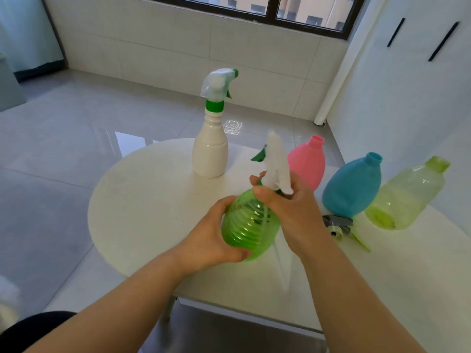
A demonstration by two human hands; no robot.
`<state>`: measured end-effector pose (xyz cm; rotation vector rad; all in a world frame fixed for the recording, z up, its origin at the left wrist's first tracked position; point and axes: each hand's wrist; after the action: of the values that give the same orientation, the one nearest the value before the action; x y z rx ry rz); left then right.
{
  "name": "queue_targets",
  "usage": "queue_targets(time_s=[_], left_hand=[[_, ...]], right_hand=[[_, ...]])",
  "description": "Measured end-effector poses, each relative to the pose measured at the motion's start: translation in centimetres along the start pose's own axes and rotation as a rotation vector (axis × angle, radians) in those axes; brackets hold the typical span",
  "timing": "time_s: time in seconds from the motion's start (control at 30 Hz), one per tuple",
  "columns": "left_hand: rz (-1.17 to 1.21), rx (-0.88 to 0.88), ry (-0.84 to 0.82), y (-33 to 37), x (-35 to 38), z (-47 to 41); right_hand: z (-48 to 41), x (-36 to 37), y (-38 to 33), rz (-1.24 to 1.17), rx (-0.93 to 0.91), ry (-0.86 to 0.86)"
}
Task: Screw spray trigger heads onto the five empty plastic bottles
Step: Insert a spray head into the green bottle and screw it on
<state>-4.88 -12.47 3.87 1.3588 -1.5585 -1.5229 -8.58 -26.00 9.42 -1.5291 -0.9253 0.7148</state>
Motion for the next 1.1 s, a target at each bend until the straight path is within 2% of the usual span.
queue_targets(time_s=[0.07, 0.13, 0.2, 0.4, 0.47, 0.53, 0.63, 0.7, 0.8, 0.87, 1.1], left_hand=[[-0.019, 0.025, 0.082, 0.1, 0.3, 0.2], [-0.004, 0.033, 0.115, 0.2, 0.5, 0.4], [0.015, 0.012, 0.102, 0.5, 0.6, 0.6], [0.219, -0.065, -0.059, 1.3, -0.5, 0.6], [0.172, -0.039, -0.009, 1.2, -0.3, 0.8], [0.113, -0.008, 0.065, 1.1, -0.1, 1.0], [0.09, -0.014, 0.015, 1.4, 0.0, 1.3], [0.18, -0.056, -0.073, 1.6, -0.5, 1.1], [0.279, -0.104, -0.24, 2.0, -1.4, 0.9], [0.241, -0.086, -0.273, 2.2, -1.5, 1.1], [0.134, 0.026, 0.02, 2.4, 0.2, 2.0]], right_hand=[[-0.4, -0.2, 0.2, -0.042, 0.111, 0.145], [-0.5, -0.3, 0.3, -0.019, 0.172, 0.189], [-0.4, -0.1, 0.1, 0.001, 0.14, 0.15], [-0.7, -1.1, -0.7, -0.181, 0.145, -0.111], [-0.6, -0.9, -0.6, -0.156, 0.117, -0.014], [-0.3, -0.3, -0.2, -0.084, 0.057, 0.155], [-0.2, 0.3, 0.1, 0.043, 0.063, 0.269], [-0.4, -0.2, -0.1, -0.015, 0.158, 0.142], [-0.2, -1.2, -1.0, -0.099, 0.241, -0.207], [0.1, -1.5, -1.0, -0.122, 0.211, -0.269], [-0.2, -0.2, -0.8, -0.122, 0.141, -0.032]])
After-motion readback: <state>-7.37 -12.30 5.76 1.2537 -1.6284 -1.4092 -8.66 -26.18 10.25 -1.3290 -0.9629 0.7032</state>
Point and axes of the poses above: each hand's wrist, its own z-axis away from the middle knuckle, its own x-axis out of the palm, y = z × x, and after that the axes turned 14 degrees about y, right-handed
